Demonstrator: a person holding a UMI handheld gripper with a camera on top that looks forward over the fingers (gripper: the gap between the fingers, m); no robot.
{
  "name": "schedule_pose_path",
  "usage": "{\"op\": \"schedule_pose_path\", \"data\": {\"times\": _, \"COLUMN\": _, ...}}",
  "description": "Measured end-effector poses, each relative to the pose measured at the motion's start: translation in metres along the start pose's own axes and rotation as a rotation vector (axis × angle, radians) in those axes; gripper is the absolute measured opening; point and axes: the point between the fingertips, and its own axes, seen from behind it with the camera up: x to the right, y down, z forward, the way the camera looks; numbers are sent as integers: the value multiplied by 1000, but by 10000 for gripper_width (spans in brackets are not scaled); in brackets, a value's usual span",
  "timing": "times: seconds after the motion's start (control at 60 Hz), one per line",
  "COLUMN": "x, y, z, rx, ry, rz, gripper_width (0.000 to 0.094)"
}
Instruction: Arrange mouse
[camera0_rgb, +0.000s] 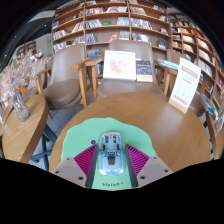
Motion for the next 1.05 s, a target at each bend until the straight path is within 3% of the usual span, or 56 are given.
{"op": "schedule_pose_path", "data": {"times": 0.1, "x": 4, "y": -10, "z": -12, "rx": 30, "ry": 13, "rz": 32, "gripper_width": 791}}
{"op": "schedule_pose_path", "data": {"times": 0.15, "x": 5, "y": -16, "z": -29, "rx": 46, "ry": 17, "rz": 42, "gripper_width": 858}}
{"op": "schedule_pose_path", "data": {"times": 0.383, "x": 44, "y": -30, "z": -182, "rx": 191, "ry": 48, "rz": 38, "gripper_width": 856}}
{"op": "schedule_pose_path", "data": {"times": 0.583, "x": 82, "y": 34, "z": -294, "rx": 267, "ry": 94, "rz": 9, "gripper_width": 853}}
{"op": "schedule_pose_path", "data": {"times": 0.817, "x": 104, "y": 97, "z": -341, "rx": 266, "ry": 119, "rz": 16, "gripper_width": 854}}
{"op": "schedule_pose_path", "data": {"times": 1.05, "x": 113, "y": 110, "z": -352, "rx": 269, "ry": 126, "rz": 15, "gripper_width": 848}}
